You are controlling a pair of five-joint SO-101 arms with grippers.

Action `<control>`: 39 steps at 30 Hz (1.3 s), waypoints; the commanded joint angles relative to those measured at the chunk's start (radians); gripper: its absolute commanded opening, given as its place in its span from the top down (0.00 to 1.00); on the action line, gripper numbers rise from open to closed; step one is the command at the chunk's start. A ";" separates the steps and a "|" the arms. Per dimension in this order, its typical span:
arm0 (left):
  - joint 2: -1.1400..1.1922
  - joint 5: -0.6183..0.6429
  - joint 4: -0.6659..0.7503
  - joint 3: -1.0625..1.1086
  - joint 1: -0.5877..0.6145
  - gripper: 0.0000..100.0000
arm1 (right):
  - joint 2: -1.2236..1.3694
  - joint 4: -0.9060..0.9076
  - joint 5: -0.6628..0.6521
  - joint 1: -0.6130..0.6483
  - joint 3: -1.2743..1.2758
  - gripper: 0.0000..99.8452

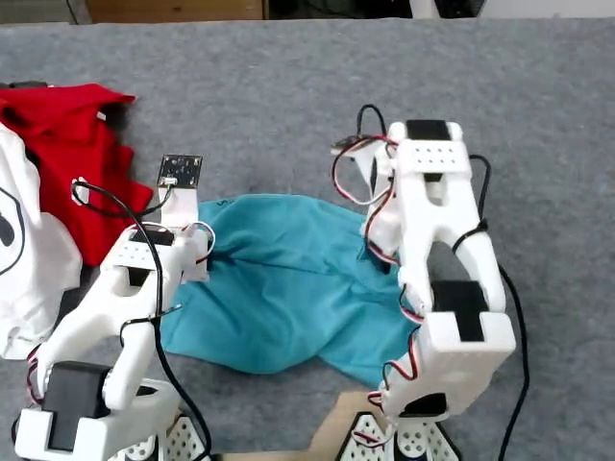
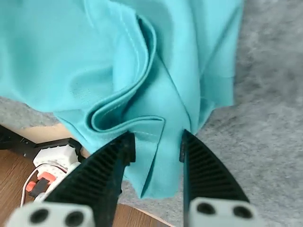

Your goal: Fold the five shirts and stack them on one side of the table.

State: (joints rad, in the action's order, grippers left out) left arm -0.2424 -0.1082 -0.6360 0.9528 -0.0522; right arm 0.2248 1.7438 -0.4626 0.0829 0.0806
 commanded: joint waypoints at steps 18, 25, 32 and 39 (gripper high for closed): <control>0.002 -0.003 0.008 -0.038 -0.011 0.98 | -0.039 -0.057 0.000 0.019 0.030 0.85; 0.002 -0.003 0.008 -0.038 -0.011 0.98 | -0.033 -0.075 0.000 0.016 0.035 0.93; 0.002 -0.003 0.008 -0.038 -0.009 0.98 | -0.041 -0.071 0.000 0.012 0.012 0.90; 0.002 -0.003 0.008 -0.038 -0.009 0.98 | -0.216 -0.012 -0.003 0.024 -0.027 0.87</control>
State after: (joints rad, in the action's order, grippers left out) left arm -0.2424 -0.1082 -0.6360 0.9528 -0.0522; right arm 0.1450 1.7070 -0.4626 0.0890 0.0928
